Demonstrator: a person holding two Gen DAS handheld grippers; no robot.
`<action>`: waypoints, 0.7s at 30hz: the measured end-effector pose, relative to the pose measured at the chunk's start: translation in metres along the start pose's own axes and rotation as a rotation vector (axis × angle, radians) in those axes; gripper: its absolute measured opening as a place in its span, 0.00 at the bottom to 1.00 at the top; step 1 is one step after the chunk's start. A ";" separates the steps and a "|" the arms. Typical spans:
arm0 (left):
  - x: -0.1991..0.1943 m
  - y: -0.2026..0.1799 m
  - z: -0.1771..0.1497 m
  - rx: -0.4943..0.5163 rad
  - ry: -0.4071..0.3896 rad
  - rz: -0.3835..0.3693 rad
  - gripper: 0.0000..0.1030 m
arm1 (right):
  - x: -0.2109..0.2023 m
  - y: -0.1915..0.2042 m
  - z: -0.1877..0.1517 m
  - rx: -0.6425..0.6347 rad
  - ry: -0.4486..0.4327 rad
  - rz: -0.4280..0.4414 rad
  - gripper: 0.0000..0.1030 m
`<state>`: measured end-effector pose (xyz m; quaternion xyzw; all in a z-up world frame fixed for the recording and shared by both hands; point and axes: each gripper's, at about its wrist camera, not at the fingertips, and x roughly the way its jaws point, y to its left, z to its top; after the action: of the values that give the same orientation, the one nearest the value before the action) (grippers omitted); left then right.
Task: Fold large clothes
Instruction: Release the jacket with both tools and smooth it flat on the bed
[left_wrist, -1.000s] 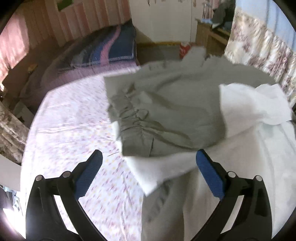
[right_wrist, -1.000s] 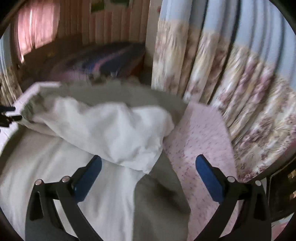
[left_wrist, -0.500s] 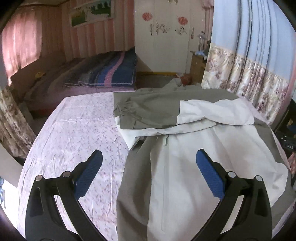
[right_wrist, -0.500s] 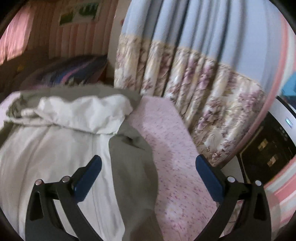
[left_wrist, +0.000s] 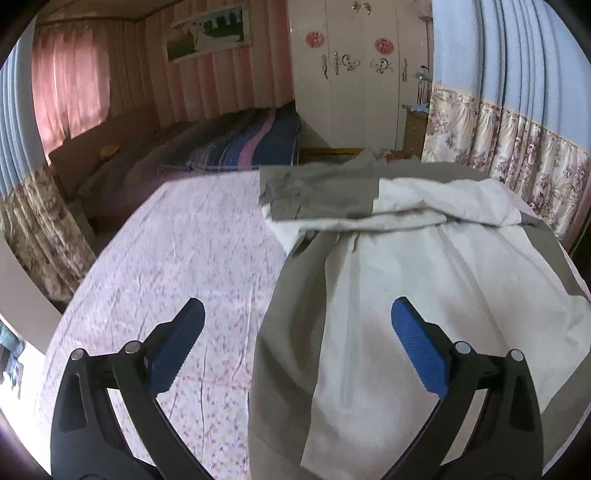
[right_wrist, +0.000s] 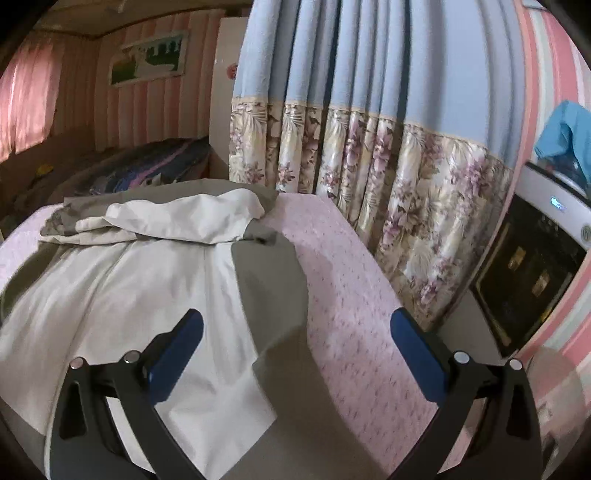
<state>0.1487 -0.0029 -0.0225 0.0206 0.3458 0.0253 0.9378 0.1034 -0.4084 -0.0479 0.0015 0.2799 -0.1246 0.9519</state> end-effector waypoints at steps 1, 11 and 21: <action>0.000 0.006 -0.006 -0.017 0.004 0.007 0.97 | -0.002 -0.001 -0.003 0.020 0.010 0.014 0.98; 0.012 0.064 -0.070 -0.111 0.124 -0.103 0.97 | -0.009 0.018 -0.034 0.017 0.054 -0.035 0.98; 0.030 0.009 -0.087 -0.003 0.191 -0.279 0.97 | 0.003 0.022 -0.031 -0.040 0.106 -0.092 0.98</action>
<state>0.1142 0.0098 -0.1074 -0.0318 0.4330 -0.1029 0.8950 0.0947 -0.3860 -0.0768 -0.0238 0.3323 -0.1623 0.9288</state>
